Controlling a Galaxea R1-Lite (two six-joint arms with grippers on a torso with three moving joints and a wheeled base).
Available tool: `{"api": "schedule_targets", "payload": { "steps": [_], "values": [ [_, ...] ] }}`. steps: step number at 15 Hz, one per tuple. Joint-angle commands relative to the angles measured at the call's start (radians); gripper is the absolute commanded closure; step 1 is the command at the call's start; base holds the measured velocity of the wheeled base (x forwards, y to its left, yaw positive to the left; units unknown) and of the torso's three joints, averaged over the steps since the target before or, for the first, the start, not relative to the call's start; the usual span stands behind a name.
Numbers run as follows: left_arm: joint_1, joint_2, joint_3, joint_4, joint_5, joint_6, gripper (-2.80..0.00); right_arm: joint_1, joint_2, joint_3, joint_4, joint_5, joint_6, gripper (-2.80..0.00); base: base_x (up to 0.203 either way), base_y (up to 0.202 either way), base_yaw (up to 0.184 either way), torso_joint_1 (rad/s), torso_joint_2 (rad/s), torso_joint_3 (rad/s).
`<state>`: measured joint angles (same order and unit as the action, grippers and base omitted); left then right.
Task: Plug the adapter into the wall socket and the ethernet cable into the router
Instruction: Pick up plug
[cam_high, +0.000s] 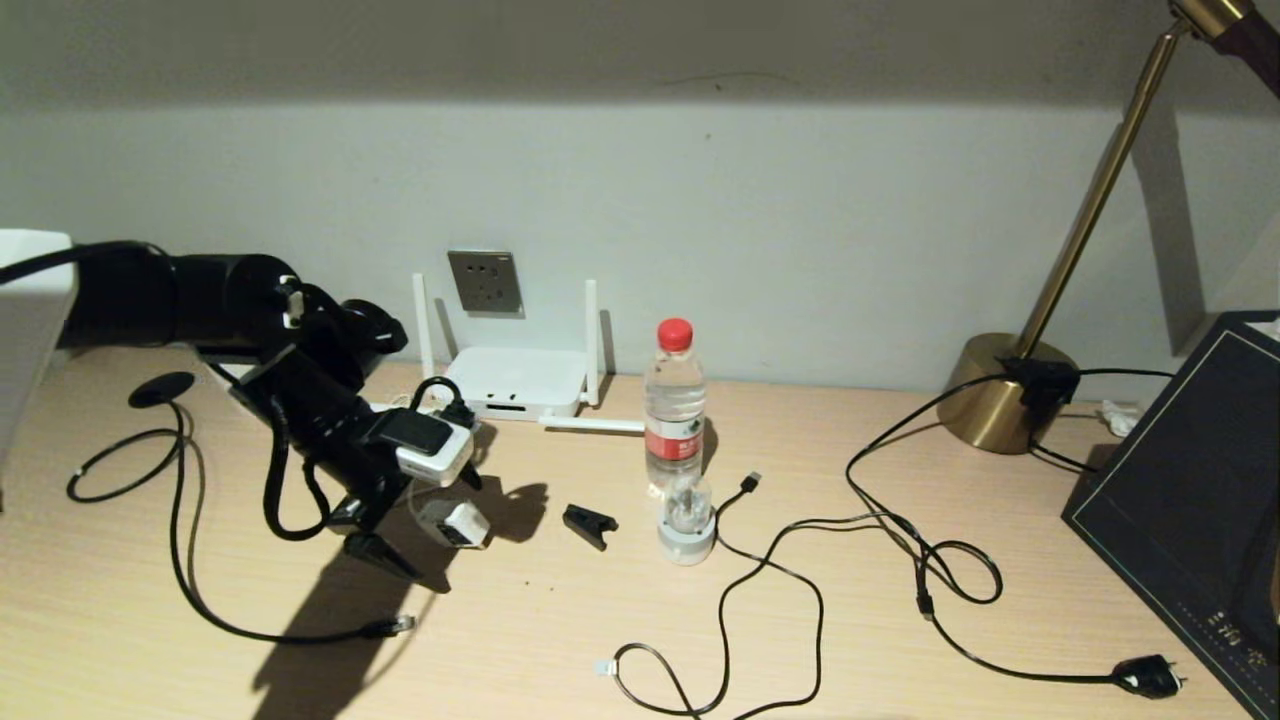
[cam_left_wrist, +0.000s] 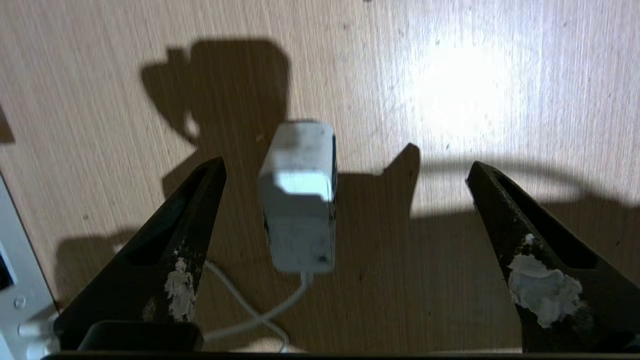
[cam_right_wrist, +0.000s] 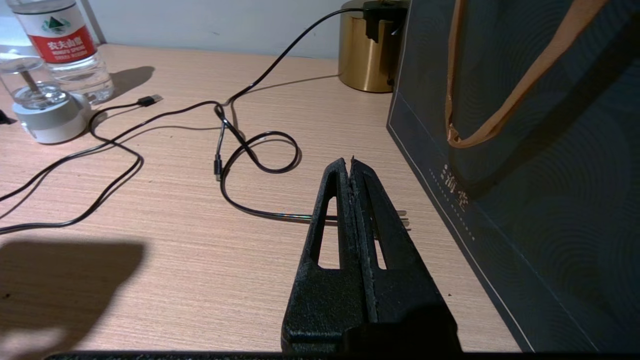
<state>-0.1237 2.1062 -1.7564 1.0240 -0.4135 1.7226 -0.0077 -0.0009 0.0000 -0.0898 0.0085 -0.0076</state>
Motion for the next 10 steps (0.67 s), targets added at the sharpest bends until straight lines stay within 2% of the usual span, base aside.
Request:
{"api": "schedule_targets", "payload": {
  "steps": [1, 6, 8, 10],
  "values": [
    [-0.013, 0.006, 0.0, 0.006, -0.001, -0.006, -2.8, 0.0, 0.001, 0.035, -0.001, 0.001, 0.0, 0.0, 0.0, 0.0, 0.0, 0.0, 0.0, 0.0],
    [-0.017, 0.004, 0.006, 0.01, 0.038, -0.034, -2.8, 0.0, 0.001, 0.035, -0.001, 0.001, 0.0, 0.0, 0.0, 0.0, 0.0, 0.0, 0.0, 0.0],
    [-0.017, 0.002, 0.006, 0.01, 0.039, -0.066, -2.8, 0.0, 0.001, 0.035, -0.001, 0.001, 0.0, 0.0, 0.0, 0.0, 0.0, 0.0, 0.0, 0.0],
    [-0.011, 0.005, 0.006, 0.008, 0.041, -0.066, -2.8, 0.0, 0.001, 0.035, -0.001, 0.001, 0.0, 0.0, 0.0, 0.0, 0.0, 0.0, 0.0, 0.0]
  ]
}}
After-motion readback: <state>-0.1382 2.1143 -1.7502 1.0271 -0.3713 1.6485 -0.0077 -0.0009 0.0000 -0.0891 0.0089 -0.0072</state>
